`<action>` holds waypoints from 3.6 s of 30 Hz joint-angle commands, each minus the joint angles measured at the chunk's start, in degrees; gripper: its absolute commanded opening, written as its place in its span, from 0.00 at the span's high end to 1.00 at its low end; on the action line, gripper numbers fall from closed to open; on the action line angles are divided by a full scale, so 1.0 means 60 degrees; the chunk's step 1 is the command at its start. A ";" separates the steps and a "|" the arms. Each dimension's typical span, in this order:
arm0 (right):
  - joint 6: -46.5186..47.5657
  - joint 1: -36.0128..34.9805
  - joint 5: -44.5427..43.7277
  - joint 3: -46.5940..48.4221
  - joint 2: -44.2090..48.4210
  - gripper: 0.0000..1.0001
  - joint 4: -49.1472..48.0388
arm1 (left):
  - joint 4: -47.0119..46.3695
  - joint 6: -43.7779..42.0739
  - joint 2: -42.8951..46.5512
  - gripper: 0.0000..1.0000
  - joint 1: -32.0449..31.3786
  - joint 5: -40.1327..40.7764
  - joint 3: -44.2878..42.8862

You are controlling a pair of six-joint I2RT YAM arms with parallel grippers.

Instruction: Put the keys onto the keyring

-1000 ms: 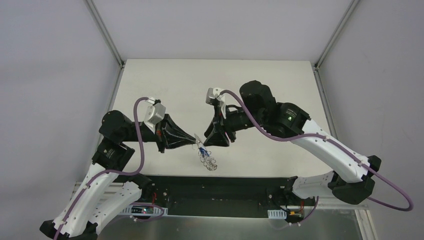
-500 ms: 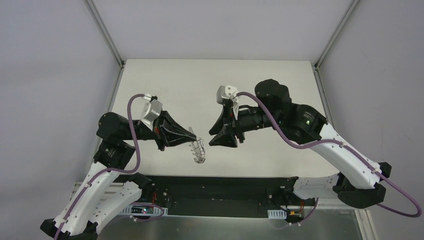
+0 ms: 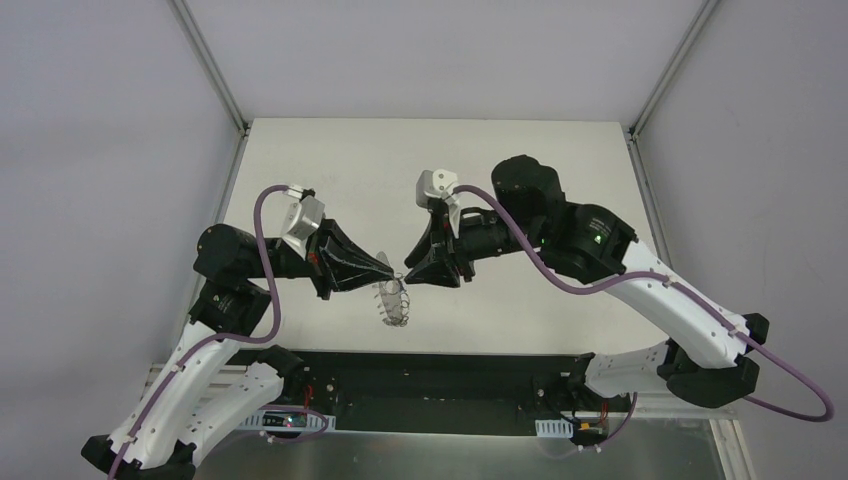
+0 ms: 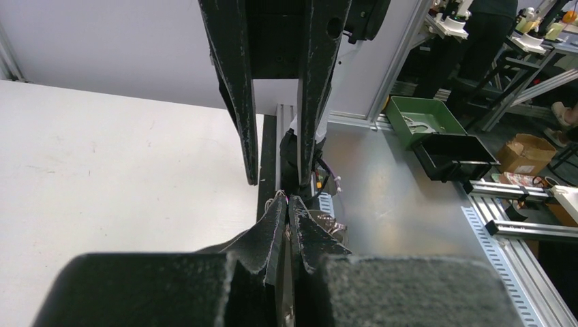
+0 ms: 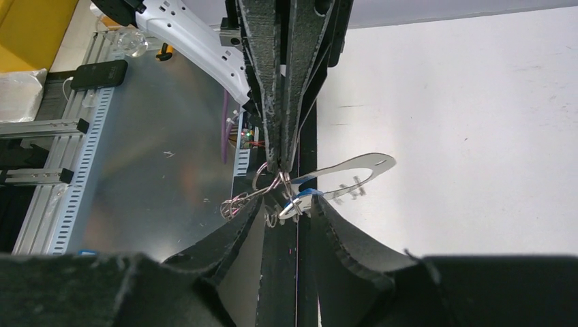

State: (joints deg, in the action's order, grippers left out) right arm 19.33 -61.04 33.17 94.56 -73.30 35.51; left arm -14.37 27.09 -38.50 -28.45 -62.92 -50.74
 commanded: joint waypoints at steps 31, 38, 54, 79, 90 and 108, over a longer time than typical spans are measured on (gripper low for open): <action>0.0272 -0.0195 0.0323 0.0589 -0.0573 0.86 -0.0014 | -0.0789 0.0113 0.0178 1.00 -0.0005 0.0071 -0.0062; 0.0323 -0.0260 0.0270 0.0654 -0.0452 1.00 0.0030 | -0.0725 0.0099 0.0179 1.00 -0.0005 0.0117 -0.0046; 0.0003 -0.0271 -0.0422 0.4089 -0.2408 1.00 0.4449 | 0.3032 -0.0781 -0.0233 0.68 -0.0005 -0.0058 -0.1093; -0.0801 -0.0274 -0.0097 0.3656 -0.2600 1.00 0.3707 | 0.3931 -0.1504 -0.0711 0.68 -0.0005 0.0207 -0.1586; -0.0829 -0.0284 -0.0103 0.4009 -0.2837 1.00 0.3744 | 0.3926 -0.1600 -0.0743 0.74 -0.0005 0.0019 -0.1528; -0.0859 -0.0285 -0.0253 0.4044 -0.2813 1.00 0.3519 | 0.3933 -0.1545 -0.0887 0.88 -0.0005 -0.0302 -0.1489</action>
State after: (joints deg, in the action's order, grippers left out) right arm 15.42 -62.41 30.87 116.09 -90.56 59.37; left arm 10.02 18.55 -43.46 -28.45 -62.54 -59.11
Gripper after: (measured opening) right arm 0.009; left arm 0.143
